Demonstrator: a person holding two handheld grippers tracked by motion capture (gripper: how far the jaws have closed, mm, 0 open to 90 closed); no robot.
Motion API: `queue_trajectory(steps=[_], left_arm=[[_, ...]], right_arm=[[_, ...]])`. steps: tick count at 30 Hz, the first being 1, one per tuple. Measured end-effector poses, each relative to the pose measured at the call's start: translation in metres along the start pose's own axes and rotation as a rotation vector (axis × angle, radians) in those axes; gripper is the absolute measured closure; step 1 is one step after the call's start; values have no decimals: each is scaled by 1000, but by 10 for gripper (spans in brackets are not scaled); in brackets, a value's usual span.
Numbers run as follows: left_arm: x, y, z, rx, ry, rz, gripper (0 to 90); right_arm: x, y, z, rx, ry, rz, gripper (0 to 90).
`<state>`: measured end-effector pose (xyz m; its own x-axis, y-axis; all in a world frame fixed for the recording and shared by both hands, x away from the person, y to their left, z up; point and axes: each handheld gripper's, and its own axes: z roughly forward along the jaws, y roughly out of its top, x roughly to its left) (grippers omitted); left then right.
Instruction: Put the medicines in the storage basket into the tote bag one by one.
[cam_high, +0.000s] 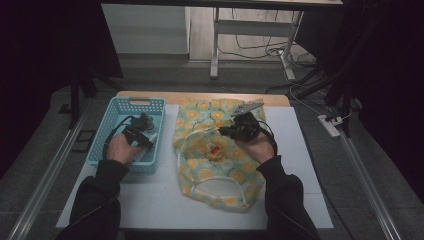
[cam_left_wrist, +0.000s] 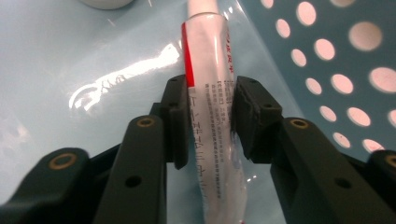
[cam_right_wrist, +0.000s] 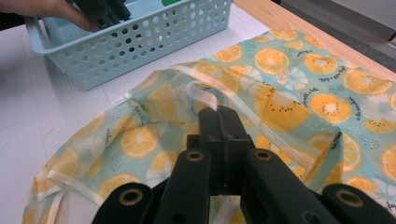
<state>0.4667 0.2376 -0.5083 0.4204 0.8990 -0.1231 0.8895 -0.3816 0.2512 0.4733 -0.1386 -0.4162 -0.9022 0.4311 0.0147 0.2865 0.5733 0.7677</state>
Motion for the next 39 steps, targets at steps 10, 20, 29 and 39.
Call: queue_trajectory(steps=[10,20,29,39], left_arm=[[2,-2,-2,-39,-10,-7,684],[4,-8,-15,-102,-12,1,685],[7,-14,-26,-151,-38,33,685],[6,-17,-45,-228,-49,84,685]], right_arm=[[0,0,-1,-3,-1,2,900],[0,0,-2,-12,-3,-1,900],[1,1,-2,-24,-4,-3,900],[2,2,-4,-35,-5,-9,900]])
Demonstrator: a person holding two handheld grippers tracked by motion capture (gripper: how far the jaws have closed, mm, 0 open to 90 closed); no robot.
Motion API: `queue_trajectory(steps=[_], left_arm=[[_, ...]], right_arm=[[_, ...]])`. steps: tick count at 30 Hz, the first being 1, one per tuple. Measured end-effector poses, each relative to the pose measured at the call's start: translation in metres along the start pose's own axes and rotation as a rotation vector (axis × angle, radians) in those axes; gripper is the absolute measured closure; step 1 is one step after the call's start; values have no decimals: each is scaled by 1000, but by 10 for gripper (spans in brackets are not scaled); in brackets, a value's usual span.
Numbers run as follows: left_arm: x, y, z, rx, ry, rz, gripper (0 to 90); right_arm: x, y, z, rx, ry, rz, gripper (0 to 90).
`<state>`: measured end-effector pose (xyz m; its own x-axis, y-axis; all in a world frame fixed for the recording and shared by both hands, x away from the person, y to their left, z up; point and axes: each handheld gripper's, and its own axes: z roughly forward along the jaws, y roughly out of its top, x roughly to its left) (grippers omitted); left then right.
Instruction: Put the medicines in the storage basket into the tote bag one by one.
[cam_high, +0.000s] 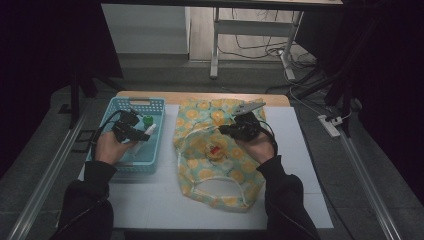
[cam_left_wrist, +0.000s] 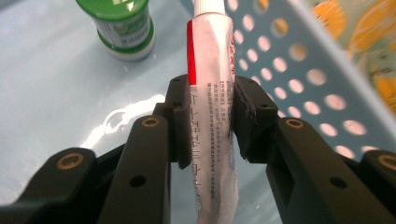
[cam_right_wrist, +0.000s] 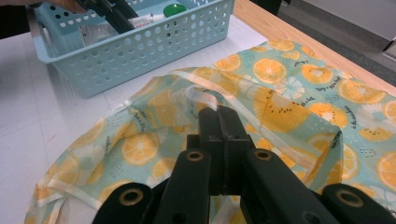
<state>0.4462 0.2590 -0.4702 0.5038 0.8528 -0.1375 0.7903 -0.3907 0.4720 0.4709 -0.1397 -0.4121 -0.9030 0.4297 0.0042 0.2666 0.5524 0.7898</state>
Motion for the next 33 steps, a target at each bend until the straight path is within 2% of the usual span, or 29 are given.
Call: queue_trajectory(steps=[3,11,17,25,33], left_arm=[[-1,0,-6,-25,1,0,686],[-4,-3,-21,-82,-35,-19,686],[-11,-4,-31,-104,-47,-3,687],[-31,1,-40,-100,-90,32,687],[-55,7,-41,-108,-141,80,687]], right_arm=[[0,0,0,-3,-1,0,900],[0,0,-1,-5,-3,0,900],[0,0,0,-6,-4,0,900],[0,0,0,-9,-6,0,900],[0,0,-1,-12,-6,-1,900]])
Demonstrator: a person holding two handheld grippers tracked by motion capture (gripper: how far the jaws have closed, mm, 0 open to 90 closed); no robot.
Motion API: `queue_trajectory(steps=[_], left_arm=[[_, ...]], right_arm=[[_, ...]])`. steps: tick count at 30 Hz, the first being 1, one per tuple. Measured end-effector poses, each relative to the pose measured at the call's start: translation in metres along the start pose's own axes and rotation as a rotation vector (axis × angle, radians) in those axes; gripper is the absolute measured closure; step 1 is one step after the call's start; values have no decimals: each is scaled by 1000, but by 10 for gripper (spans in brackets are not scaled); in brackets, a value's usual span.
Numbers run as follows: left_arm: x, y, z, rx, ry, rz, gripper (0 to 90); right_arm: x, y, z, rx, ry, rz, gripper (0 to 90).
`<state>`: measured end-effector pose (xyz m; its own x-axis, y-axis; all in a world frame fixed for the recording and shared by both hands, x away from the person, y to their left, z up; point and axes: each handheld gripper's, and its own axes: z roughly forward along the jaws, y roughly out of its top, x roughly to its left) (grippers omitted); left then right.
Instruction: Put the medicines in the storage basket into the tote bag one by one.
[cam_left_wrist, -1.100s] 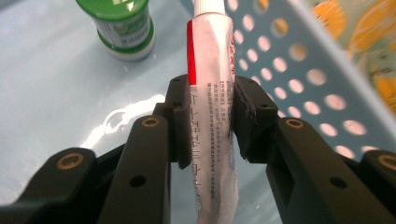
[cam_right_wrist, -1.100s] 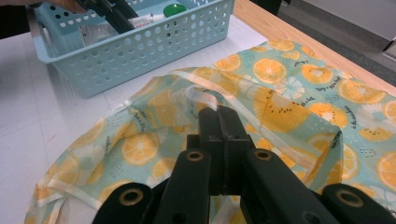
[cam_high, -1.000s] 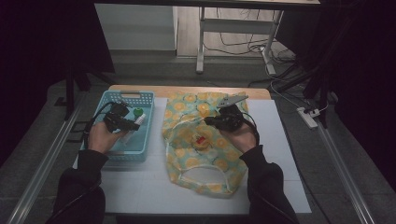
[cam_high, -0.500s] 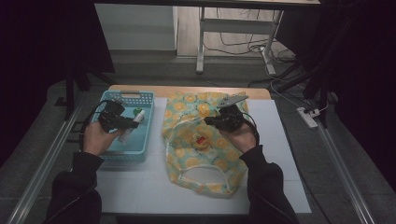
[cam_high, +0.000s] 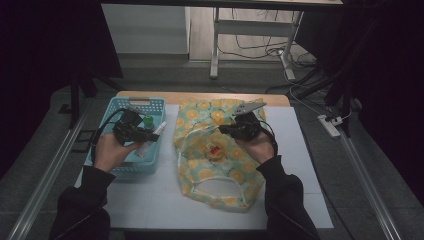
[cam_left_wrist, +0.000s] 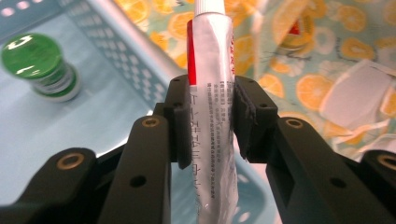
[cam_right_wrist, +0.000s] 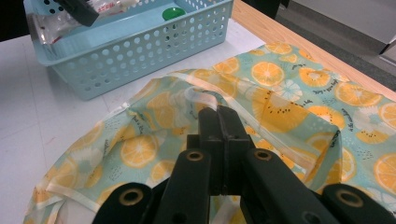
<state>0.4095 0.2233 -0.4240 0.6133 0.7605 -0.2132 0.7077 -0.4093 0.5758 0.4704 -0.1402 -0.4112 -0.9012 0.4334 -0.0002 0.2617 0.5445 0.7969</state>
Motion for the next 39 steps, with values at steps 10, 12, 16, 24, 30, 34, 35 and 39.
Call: queue_trajectory(steps=[10,12,16,24,30,34,35,39], left_arm=[[-23,5,12,1,-65,52,687],[-27,6,16,5,-73,61,686],[-36,7,22,9,-94,81,686],[-52,10,33,22,-127,122,686],[-63,13,44,32,-150,148,686],[-69,17,53,34,-161,162,686],[-71,18,55,33,-163,166,686],[-76,22,63,39,-167,180,686]], right_arm=[[0,0,-1,-6,-1,0,900],[0,0,-1,-6,-2,0,900],[0,1,-1,-9,-2,0,900],[0,1,-2,-13,-5,0,900],[1,1,-2,-17,-3,-2,900],[1,1,-2,-17,-3,-3,900],[1,1,-2,-17,-2,-3,900],[1,1,-2,-21,-2,-4,900]])
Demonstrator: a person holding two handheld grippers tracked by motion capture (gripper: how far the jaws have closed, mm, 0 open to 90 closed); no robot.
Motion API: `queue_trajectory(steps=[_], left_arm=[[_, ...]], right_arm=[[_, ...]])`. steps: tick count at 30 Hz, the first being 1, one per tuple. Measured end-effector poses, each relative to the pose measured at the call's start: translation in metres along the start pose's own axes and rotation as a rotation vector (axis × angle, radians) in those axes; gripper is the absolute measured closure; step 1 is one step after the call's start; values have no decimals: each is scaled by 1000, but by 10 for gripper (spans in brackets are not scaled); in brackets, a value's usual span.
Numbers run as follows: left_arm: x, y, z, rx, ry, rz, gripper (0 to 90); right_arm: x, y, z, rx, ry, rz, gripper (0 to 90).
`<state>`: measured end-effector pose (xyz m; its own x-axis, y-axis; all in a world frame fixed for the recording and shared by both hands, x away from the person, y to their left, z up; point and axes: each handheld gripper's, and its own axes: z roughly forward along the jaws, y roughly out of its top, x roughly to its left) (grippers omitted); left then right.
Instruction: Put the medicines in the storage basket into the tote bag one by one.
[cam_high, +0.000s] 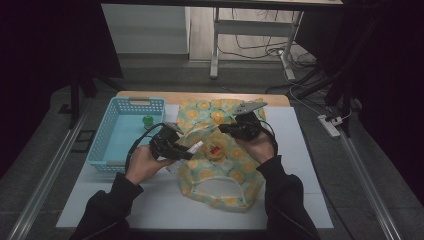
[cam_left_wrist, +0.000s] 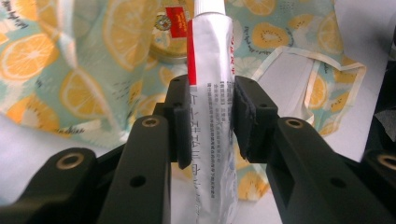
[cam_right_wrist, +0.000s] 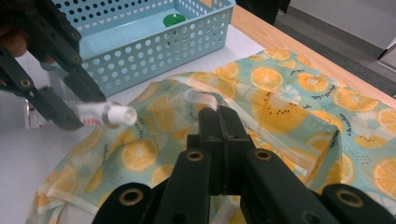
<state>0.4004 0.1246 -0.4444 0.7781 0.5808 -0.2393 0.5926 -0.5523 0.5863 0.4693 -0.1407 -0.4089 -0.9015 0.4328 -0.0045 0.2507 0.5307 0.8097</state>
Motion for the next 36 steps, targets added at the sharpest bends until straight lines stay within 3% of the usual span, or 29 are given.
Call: queue_trajectory(steps=[17,36], left_arm=[[-3,26,33,2,9,34,686],[5,48,63,-16,80,30,685]], right_arm=[[1,0,0,-7,2,-3,900],[2,0,2,-12,-12,3,900]])
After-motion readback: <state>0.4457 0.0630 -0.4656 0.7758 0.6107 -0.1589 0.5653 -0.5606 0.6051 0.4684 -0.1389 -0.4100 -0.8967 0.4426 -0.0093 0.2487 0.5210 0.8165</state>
